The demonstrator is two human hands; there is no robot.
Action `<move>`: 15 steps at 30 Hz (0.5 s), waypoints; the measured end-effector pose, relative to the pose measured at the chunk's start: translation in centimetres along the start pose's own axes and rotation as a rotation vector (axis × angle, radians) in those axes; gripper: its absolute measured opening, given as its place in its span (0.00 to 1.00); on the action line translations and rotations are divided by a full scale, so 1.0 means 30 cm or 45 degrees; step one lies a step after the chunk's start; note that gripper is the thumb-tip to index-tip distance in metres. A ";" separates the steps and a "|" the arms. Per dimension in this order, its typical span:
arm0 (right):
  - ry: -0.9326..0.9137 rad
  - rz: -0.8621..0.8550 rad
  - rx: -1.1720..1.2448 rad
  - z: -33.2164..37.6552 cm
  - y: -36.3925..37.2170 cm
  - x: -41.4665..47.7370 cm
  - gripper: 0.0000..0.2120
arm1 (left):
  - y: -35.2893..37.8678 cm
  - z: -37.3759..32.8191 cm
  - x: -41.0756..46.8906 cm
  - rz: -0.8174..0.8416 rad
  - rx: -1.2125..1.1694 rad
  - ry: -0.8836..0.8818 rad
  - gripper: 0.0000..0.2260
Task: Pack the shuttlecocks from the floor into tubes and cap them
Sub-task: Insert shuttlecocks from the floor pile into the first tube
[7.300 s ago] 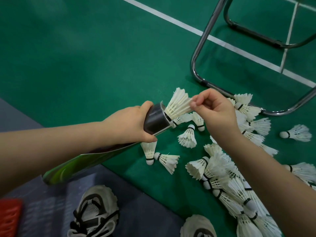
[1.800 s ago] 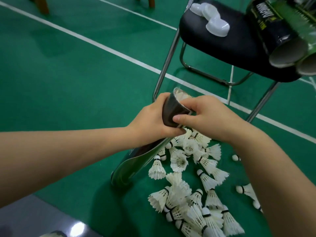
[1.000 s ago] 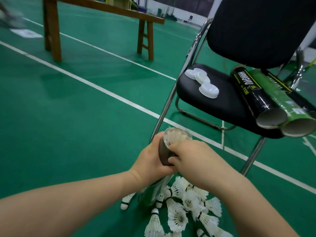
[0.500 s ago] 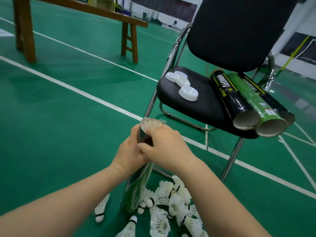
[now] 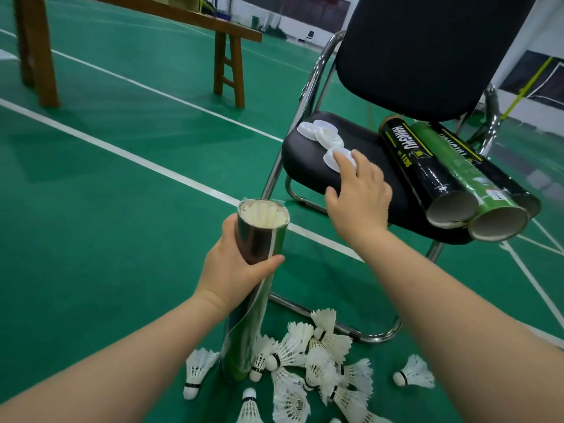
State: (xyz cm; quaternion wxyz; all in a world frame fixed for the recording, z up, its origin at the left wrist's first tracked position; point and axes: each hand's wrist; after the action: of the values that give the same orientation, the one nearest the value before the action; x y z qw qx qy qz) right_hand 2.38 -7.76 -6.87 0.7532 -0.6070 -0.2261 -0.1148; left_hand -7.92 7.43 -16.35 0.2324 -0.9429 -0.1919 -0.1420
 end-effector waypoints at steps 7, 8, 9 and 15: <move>0.090 0.222 -0.179 -0.034 0.066 0.063 0.32 | 0.022 -0.003 -0.002 -0.007 -0.038 0.037 0.38; 0.081 0.184 -0.173 -0.033 0.070 0.062 0.32 | 0.023 -0.002 -0.002 -0.004 -0.047 0.042 0.38; 0.072 0.130 -0.169 -0.033 0.071 0.064 0.31 | 0.024 0.000 -0.003 -0.002 -0.058 0.045 0.38; 0.073 0.042 -0.234 -0.041 0.051 0.120 0.20 | 0.026 -0.004 -0.010 -0.001 -0.102 0.053 0.37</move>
State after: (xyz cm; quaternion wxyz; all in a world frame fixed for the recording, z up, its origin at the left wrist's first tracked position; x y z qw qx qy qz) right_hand 6.46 -8.23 -6.67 0.7021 -0.6737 -0.1831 -0.1399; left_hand -7.87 6.65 -16.65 0.1983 -0.9482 -0.1814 -0.1692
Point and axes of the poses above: each hand's wrist, its own x-axis towards the middle knuckle, its own y-axis out of the palm, z = x × y, and after that the axes turned 6 degrees about y, right-handed
